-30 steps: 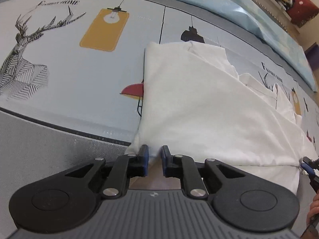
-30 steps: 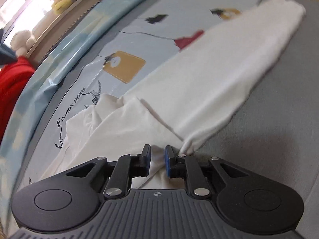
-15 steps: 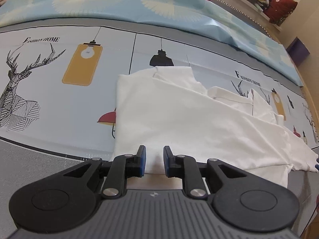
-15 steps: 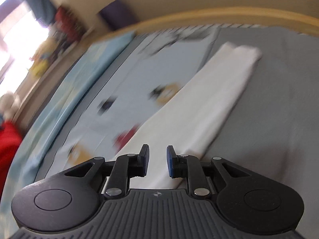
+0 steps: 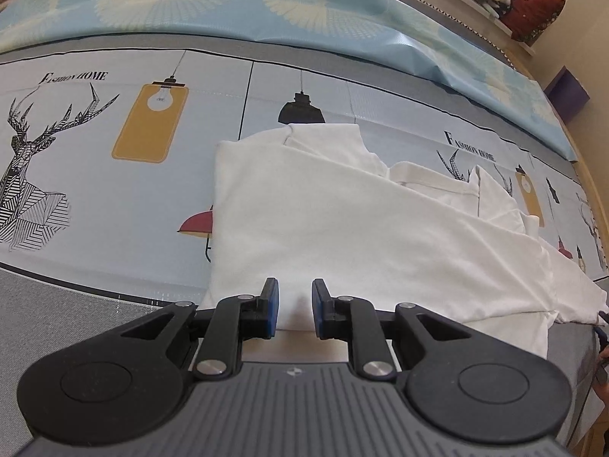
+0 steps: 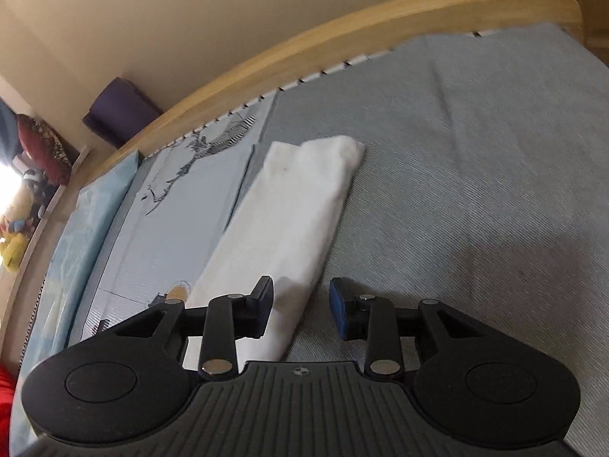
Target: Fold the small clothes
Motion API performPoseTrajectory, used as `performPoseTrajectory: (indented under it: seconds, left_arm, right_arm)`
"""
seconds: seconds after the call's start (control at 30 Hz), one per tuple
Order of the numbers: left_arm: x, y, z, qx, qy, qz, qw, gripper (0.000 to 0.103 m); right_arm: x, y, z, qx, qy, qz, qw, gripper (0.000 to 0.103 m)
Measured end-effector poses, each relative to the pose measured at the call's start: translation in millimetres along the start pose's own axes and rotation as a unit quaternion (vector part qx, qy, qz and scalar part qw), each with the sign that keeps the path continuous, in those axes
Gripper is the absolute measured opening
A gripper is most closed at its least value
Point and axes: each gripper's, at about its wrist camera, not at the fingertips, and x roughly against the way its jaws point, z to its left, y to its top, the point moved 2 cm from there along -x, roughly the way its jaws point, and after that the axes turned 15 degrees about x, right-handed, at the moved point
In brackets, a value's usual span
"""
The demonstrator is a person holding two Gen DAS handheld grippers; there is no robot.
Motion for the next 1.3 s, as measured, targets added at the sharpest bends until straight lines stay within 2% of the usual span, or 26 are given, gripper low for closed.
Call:
performPoseTrajectory:
  seconds: [0.03, 0.07, 0.1, 0.17, 0.27, 0.37, 0.43, 0.47, 0.57, 0.63, 0.67, 0.7, 0.77, 0.8, 0.83, 0.87, 0.9, 0.97, 1.0, 1.1, 1.17, 1.2, 1.23, 1.3]
  left_arm:
    - [1, 0, 0, 0.0, -0.002, 0.0, 1.0, 0.02]
    - [1, 0, 0, -0.001, -0.003, -0.001, 1.0, 0.02]
    - [2, 1, 1, -0.001, -0.005, -0.001, 1.0, 0.02]
    - [5, 2, 4, 0.002, -0.005, -0.003, 1.0, 0.02]
    - [10, 7, 11, 0.015, -0.006, -0.008, 0.9998, 0.02]
    - [17, 12, 18, 0.027, -0.014, -0.013, 0.9995, 0.02]
    - [23, 16, 23, 0.037, -0.019, -0.017, 0.999, 0.02]
    - [25, 19, 25, 0.042, -0.022, -0.019, 0.9987, 0.02]
    - [32, 27, 35, 0.064, -0.028, -0.025, 0.9972, 0.02]
    - [36, 30, 39, 0.077, -0.033, -0.028, 0.9961, 0.02]
    - [38, 32, 41, 0.081, -0.036, -0.029, 0.9957, 0.02]
    - [40, 33, 42, 0.084, -0.039, -0.029, 0.9952, 0.02]
    - [41, 34, 43, 0.091, -0.045, -0.029, 0.9945, 0.02]
    - [41, 35, 44, 0.094, -0.046, -0.028, 0.9941, 0.02]
    - [41, 34, 45, 0.096, -0.047, -0.027, 0.9939, 0.02]
    - [40, 34, 45, 0.097, -0.047, -0.026, 0.9938, 0.02]
    - [40, 34, 45, 0.097, -0.048, -0.026, 0.9938, 0.02]
    - [38, 32, 45, 0.094, -0.047, -0.026, 0.9942, 0.02]
    - [35, 31, 44, 0.092, -0.047, -0.026, 0.9943, 0.02]
    - [25, 29, 44, 0.101, -0.052, -0.022, 0.9933, 0.019]
    - [17, 26, 42, 0.109, -0.065, -0.018, 0.9917, 0.019]
    - [12, 25, 42, 0.113, -0.069, -0.014, 0.9911, 0.019]
    - [7, 24, 40, 0.117, -0.069, -0.01, 0.9907, 0.019]
    - [-2, 22, 36, 0.119, -0.07, -0.008, 0.9904, 0.019]
  right_arm:
    - [-2, 0, 1, -0.001, 0.008, -0.003, 1.0, 0.029]
    - [-4, 0, 2, -0.004, 0.013, -0.006, 1.0, 0.005]
    - [-5, -1, 3, -0.005, 0.013, -0.007, 1.0, 0.002]
    - [0, 0, 7, 0.0, 0.004, -0.027, 1.0, 0.002]
    - [22, 5, 44, 0.086, -0.024, -0.078, 0.993, 0.002]
    - [58, 1, 107, 0.184, -0.015, -0.125, 0.975, 0.002]
    - [91, -15, 160, 0.249, 0.027, -0.151, 0.956, 0.002]
    - [111, -30, 188, 0.283, 0.058, -0.161, 0.944, 0.002]
    - [176, -93, 264, 0.379, 0.182, -0.167, 0.892, 0.002]
    - [219, -150, 304, 0.433, 0.284, -0.141, 0.844, 0.002]
    - [233, -176, 317, 0.453, 0.33, -0.114, 0.82, 0.002]
    - [245, -207, 330, 0.468, 0.377, -0.066, 0.796, 0.003]
    - [250, -259, 345, 0.5, 0.429, 0.047, 0.751, 0.003]
    - [249, -289, 349, 0.524, 0.427, 0.115, 0.728, 0.003]
    - [247, -310, 349, 0.549, 0.41, 0.159, 0.71, 0.003]
    - [247, -322, 347, 0.563, 0.393, 0.181, 0.704, 0.003]
    - [246, -328, 344, 0.567, 0.373, 0.2, 0.707, 0.004]
    - [244, -324, 339, 0.547, 0.347, 0.222, 0.729, 0.008]
    - [242, -317, 337, 0.533, 0.339, 0.224, 0.742, 0.009]
    - [240, -299, 325, 0.492, 0.317, 0.203, 0.786, 0.021]
    - [230, -288, 317, 0.464, 0.291, 0.185, 0.816, 0.022]
    - [221, -285, 315, 0.455, 0.274, 0.184, 0.827, 0.022]
    - [215, -280, 314, 0.445, 0.264, 0.187, 0.835, 0.022]
    - [206, -271, 313, 0.431, 0.264, 0.194, 0.841, 0.022]
